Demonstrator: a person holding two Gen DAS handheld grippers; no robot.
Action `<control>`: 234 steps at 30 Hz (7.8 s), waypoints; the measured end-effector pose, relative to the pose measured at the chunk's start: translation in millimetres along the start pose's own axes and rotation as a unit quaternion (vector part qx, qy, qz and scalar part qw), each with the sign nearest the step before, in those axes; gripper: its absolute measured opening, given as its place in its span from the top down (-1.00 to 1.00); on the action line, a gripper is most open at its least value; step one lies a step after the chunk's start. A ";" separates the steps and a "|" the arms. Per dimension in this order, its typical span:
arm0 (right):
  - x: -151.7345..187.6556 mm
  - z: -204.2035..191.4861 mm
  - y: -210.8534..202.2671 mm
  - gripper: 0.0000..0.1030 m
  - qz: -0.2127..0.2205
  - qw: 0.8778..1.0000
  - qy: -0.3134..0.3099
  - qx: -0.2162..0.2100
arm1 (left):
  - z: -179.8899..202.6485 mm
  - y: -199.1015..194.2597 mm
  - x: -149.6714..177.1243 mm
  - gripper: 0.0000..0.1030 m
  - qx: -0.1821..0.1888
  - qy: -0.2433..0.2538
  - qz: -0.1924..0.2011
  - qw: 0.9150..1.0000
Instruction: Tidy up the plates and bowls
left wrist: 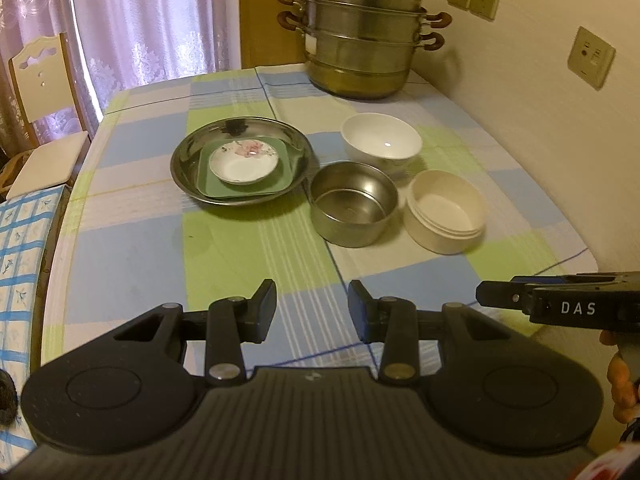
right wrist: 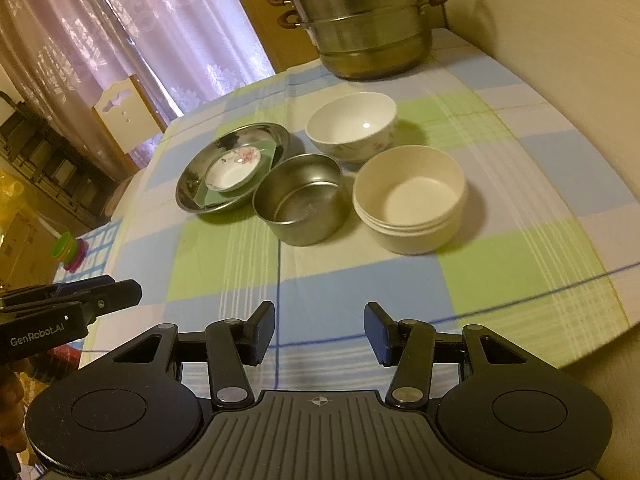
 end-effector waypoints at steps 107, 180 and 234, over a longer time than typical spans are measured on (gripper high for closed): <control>-54.8 136.2 95.5 0.38 -0.001 0.992 0.071 0.103 | 119.4 217.4 -49.8 0.66 0.069 0.029 -0.111 0.991; -188.3 117.9 160.9 0.70 -0.006 0.995 0.078 0.063 | 80.1 245.8 -170.7 0.68 0.043 0.020 -0.058 0.997; -18.9 8.4 18.6 -0.15 -0.031 0.999 -0.038 -0.008 | 26.1 26.8 -7.2 0.66 -0.010 -0.019 -0.052 0.998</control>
Point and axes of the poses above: each gripper's, at about its wrist camera, not at the fingertips, and y roughly the way its jaws point, z to its right, x to its underside, the point moved 3 cm from there along y, roughly the way its jaws point, and after that the axes turned 12 degrees about -y, right-handed, at the moved point
